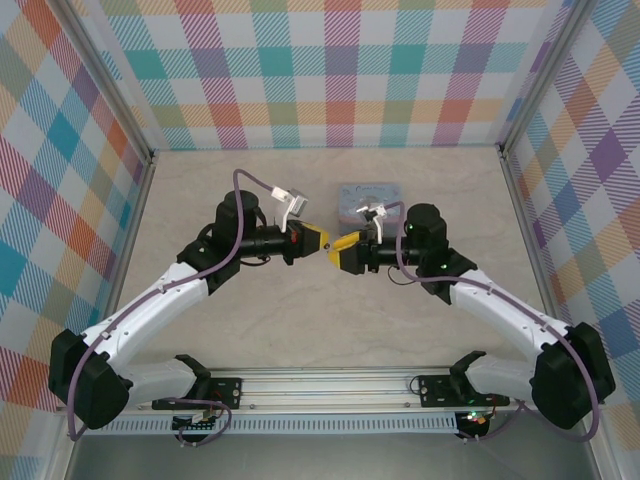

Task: Unlock the padlock with the key

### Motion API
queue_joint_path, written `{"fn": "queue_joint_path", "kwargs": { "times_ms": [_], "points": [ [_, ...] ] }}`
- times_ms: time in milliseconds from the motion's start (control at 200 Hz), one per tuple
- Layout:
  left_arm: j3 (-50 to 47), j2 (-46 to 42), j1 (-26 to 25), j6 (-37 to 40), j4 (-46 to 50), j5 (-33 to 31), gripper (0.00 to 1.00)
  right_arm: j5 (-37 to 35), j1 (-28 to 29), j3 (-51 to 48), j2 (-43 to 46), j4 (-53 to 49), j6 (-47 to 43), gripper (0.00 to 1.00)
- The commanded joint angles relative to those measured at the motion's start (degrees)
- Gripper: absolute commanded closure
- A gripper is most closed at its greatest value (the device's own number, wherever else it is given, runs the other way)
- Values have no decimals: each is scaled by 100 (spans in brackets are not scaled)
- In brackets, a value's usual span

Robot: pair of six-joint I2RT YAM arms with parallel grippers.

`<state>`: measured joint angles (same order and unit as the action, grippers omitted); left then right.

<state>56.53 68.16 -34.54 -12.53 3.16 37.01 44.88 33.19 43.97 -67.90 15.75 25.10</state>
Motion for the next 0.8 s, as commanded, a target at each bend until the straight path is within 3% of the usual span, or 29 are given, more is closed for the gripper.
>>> {"fn": "queue_joint_path", "kwargs": {
  "times_ms": [0, 795],
  "points": [
    [165, -86, -57, 41, 67, 129, 100, 271, 65, 279, -100, 407, 8, 49],
    [178, 8, -61, -43, -32, 25, 100, 187, 100, 254, -268, 412, 75, 87]
  ]
}}
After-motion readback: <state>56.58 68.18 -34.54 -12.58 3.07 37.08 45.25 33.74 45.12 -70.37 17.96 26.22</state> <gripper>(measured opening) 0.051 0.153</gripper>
